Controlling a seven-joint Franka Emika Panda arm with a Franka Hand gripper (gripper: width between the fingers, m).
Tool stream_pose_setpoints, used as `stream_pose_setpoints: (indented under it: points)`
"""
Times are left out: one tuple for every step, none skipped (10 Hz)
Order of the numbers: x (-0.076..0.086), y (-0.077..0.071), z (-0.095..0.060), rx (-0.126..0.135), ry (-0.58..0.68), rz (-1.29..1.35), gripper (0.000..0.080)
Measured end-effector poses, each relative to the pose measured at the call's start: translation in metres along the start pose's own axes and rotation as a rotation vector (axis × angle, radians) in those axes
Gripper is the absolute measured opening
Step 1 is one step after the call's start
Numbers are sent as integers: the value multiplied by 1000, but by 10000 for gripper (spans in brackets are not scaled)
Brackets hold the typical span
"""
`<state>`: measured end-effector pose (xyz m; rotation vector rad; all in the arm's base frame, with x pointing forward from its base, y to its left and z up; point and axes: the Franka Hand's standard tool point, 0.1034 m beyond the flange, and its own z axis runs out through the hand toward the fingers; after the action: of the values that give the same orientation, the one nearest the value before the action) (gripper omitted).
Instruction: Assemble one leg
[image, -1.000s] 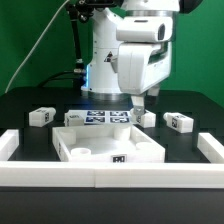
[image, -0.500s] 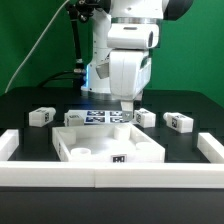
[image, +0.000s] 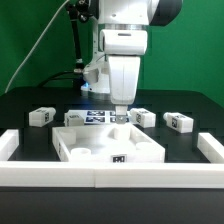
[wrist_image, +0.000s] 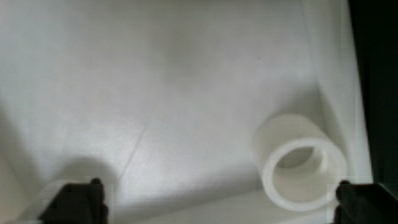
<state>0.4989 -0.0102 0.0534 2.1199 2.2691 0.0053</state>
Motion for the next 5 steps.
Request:
stream_pose_setpoints:
  points:
    - [-4,-2,2,1,-9,-25,650]
    - [-4,-1,2,1,-9,-15,650]
    - [-4,-1,2,1,-9,-15,650]
    - [-4,-2,2,1,-9,-15,650]
    - [-5,-2,2,2,-9,-18,650]
